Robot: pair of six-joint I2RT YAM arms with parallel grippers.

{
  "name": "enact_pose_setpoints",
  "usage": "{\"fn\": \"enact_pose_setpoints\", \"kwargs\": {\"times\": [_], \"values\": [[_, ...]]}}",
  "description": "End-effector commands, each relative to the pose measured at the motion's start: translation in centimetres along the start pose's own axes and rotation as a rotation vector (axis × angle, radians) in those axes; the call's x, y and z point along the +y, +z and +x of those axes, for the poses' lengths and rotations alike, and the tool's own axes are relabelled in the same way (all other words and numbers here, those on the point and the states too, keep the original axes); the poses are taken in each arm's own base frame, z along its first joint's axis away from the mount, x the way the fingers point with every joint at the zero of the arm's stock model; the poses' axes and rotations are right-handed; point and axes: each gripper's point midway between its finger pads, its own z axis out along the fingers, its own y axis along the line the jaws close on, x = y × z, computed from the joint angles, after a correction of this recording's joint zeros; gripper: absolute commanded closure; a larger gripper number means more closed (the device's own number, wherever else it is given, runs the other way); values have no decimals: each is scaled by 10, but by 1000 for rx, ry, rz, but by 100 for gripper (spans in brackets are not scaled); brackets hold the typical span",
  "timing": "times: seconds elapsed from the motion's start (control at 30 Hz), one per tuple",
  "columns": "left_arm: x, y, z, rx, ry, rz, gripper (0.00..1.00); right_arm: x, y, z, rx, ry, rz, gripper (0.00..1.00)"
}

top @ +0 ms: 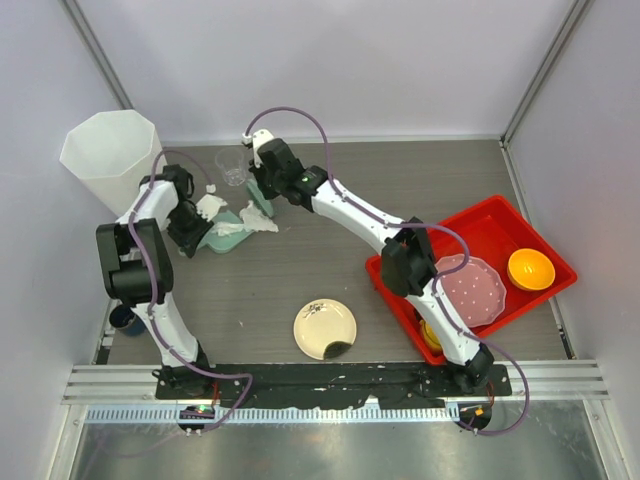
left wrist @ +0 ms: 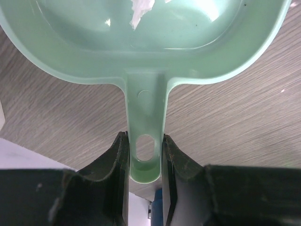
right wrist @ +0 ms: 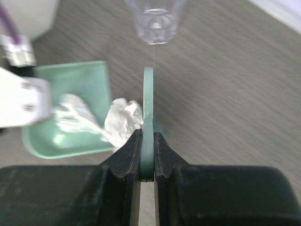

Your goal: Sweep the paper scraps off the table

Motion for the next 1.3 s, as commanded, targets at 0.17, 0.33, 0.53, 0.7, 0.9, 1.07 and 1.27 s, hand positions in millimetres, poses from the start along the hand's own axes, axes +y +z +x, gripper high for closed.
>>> {"fn": "enact_pose_setpoints", "kwargs": {"times": [0.17, 0.33, 0.53, 0.7, 0.9, 1.07, 1.27], "values": [[-32, 1, -31, -76, 50, 128, 100, 58, -45, -77, -175, 264, -229, 99], [-54, -12, -49, -199, 35, 223, 100, 32, -72, -91, -213, 231, -115, 99], [-87, -34, -62, -327, 26, 349, 100, -8, -125, -131, -345, 173, 58, 99], [-93, -43, -61, -340, 25, 364, 100, -31, -175, -173, -480, 132, 143, 99], [-93, -79, -68, -382, -33, 377, 100, -60, -226, -185, -558, 138, 256, 99], [-90, -132, -86, -489, -69, 380, 100, -81, -260, -176, -569, 138, 325, 99], [-77, -194, -111, -656, -250, 390, 100, -100, -291, -147, -522, 114, 391, 99]]}}
